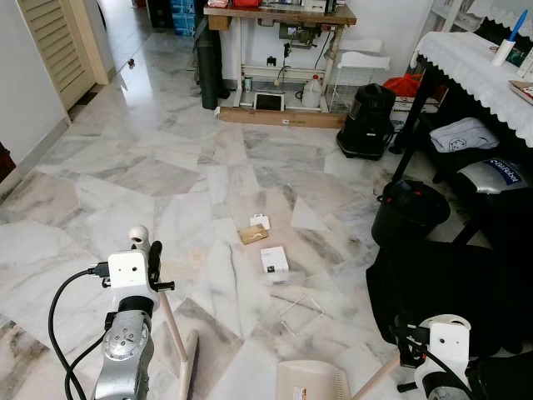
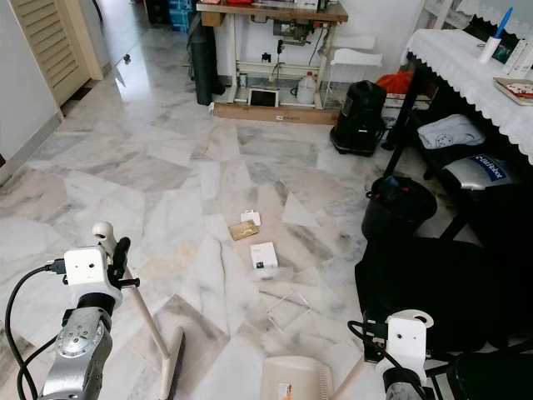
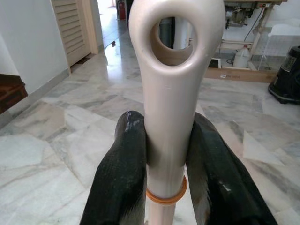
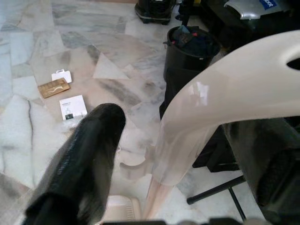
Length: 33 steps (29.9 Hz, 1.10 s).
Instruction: Sweep floor
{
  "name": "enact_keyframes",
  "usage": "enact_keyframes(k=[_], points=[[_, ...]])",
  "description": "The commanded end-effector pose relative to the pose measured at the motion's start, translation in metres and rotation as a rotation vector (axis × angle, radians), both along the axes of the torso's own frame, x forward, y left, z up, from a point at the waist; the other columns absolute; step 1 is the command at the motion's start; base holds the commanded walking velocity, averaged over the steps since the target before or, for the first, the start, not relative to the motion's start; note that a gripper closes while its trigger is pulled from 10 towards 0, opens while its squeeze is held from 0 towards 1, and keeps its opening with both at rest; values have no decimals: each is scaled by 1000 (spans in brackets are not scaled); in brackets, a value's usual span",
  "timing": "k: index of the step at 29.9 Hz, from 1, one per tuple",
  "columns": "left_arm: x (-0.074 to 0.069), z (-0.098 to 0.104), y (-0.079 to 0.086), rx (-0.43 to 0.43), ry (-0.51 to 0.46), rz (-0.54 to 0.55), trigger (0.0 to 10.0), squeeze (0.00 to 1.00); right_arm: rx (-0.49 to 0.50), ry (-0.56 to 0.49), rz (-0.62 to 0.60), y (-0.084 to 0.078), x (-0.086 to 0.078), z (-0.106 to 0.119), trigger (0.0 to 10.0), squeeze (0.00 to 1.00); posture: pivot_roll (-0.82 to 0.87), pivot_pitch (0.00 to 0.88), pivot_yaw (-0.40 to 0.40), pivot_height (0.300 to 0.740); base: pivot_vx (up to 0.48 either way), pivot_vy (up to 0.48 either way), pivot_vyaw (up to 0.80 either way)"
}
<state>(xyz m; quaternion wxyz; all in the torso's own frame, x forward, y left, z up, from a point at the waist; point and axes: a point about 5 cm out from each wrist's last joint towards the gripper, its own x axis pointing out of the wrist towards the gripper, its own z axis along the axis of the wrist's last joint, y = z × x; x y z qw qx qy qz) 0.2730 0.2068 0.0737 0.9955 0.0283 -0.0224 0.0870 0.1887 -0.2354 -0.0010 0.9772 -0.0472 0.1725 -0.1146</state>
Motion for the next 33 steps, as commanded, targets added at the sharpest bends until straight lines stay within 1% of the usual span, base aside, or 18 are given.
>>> enact_keyframes(k=[1,22,33], points=[[4,8,-2,19,-38,-22,10000,0,10,0,3,1,1,-2,0,0,-64,0,-24,740,0,0,0],[5,8,-3,18,-35,-28,10000,0,40,-10,34,8,3,-2,0,0,-62,0,-24,740,0,0,0],[4,7,-3,14,-30,-30,10000,0,36,-18,55,12,4,-2,0,0,-60,0,-25,740,0,0,0]])
